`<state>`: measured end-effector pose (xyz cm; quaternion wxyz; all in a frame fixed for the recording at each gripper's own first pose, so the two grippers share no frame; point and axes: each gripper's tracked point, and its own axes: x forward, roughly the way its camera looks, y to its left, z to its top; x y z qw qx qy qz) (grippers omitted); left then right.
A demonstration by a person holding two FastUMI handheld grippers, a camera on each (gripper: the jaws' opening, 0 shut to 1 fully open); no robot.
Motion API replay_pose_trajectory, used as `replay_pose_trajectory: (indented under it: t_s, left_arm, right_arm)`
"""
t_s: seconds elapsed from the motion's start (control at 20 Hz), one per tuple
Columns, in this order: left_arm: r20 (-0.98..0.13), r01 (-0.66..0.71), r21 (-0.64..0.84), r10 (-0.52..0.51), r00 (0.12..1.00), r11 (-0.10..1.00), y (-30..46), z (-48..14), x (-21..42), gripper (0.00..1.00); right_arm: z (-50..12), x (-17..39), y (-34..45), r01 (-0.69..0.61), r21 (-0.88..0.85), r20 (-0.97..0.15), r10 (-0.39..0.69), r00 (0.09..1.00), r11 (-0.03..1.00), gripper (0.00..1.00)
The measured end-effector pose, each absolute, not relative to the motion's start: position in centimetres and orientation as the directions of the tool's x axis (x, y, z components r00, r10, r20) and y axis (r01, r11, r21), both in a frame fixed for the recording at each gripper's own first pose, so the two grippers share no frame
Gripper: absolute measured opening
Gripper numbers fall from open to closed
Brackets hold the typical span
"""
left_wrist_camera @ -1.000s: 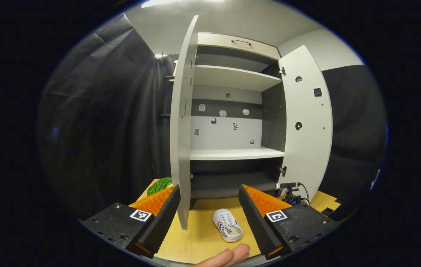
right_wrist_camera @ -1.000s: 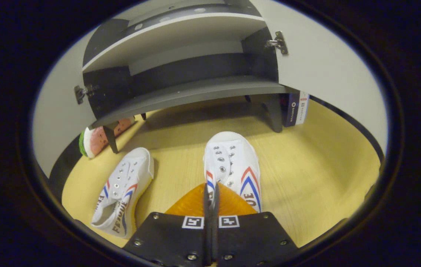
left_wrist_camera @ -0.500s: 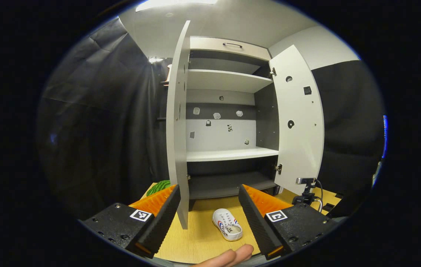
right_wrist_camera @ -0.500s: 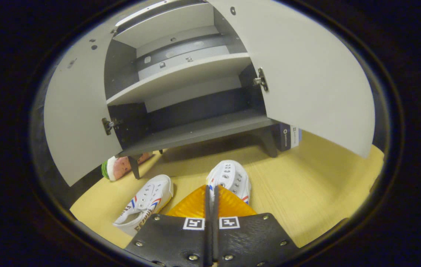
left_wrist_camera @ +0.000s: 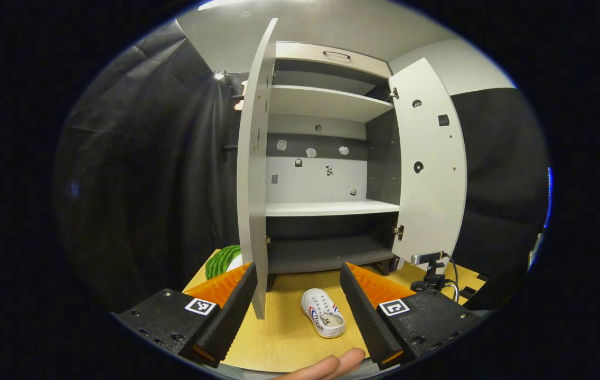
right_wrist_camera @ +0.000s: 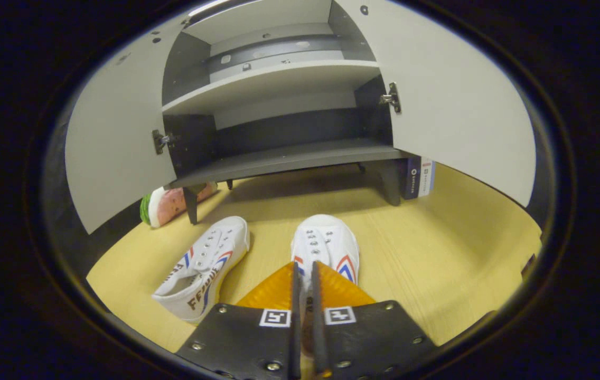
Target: Grab one shoe with the right hand and put it into the shoe cabinet, grab the other shoe with the left hand and put it into the shoe cabinet; then close the right door with the right hand and the left door with the left hand.
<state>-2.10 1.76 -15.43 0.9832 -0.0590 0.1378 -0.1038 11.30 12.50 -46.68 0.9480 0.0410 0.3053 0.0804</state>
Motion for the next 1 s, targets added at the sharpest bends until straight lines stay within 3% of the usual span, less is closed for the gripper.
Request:
replay_pose_trajectory:
  t_s: [0.1,0.15,0.25,0.3,0.35,0.45,0.8,1.0]
  left_arm:
    - [-0.265,0.192,-0.159,-0.229,0.937,0.968,1.6,-15.8,-2.0,0.96]
    - [-0.268,0.193,-0.164,-0.232,0.935,0.967,1.6,-16.1,-2.0,0.96]
    - [-0.279,0.187,-0.171,-0.229,0.933,0.967,1.7,-16.7,-1.8,0.93]
    - [-0.287,0.184,-0.173,-0.228,0.93,0.968,1.7,-16.9,-1.7,0.97]
    - [-0.294,0.181,-0.175,-0.227,0.928,0.968,1.7,-17.3,-1.7,0.96]
    - [-0.306,0.18,-0.18,-0.229,0.924,0.967,1.4,-17.8,-1.7,0.97]
    - [-0.284,0.233,-0.149,-0.267,0.921,0.961,-0.1,-17.7,-1.4,0.96]
    - [-0.265,0.255,-0.153,-0.288,0.92,0.955,-1.0,-17.5,-0.5,0.96]
  right_arm:
    - [-47.2,10.4,13.3,-0.144,0.107,-0.598,0.18,0.781,0.984,0.39]
    - [-47.5,10.9,13.1,-0.139,0.087,-0.594,0.163,0.788,0.986,0.48]
    - [-48.7,11.2,12.9,-0.095,0.074,-0.639,0.121,0.76,0.993,0.47]
    - [-48.2,11.5,12.5,-0.049,0.081,-0.633,0.089,0.769,0.996,0.45]
    - [-49.3,12.8,14.3,-0.07,0.172,-0.648,0.166,0.744,0.983,0.4]
    - [-49.4,13.4,14.2,-0.075,0.222,-0.643,0.203,0.738,0.972,0.02]
    - [-44.5,12.3,16.1,-0.211,0.341,-0.469,0.36,0.807,0.916,0.0]
    - [-39.0,12.3,17.1,-0.296,0.259,-0.354,0.376,0.856,0.919,0.0]
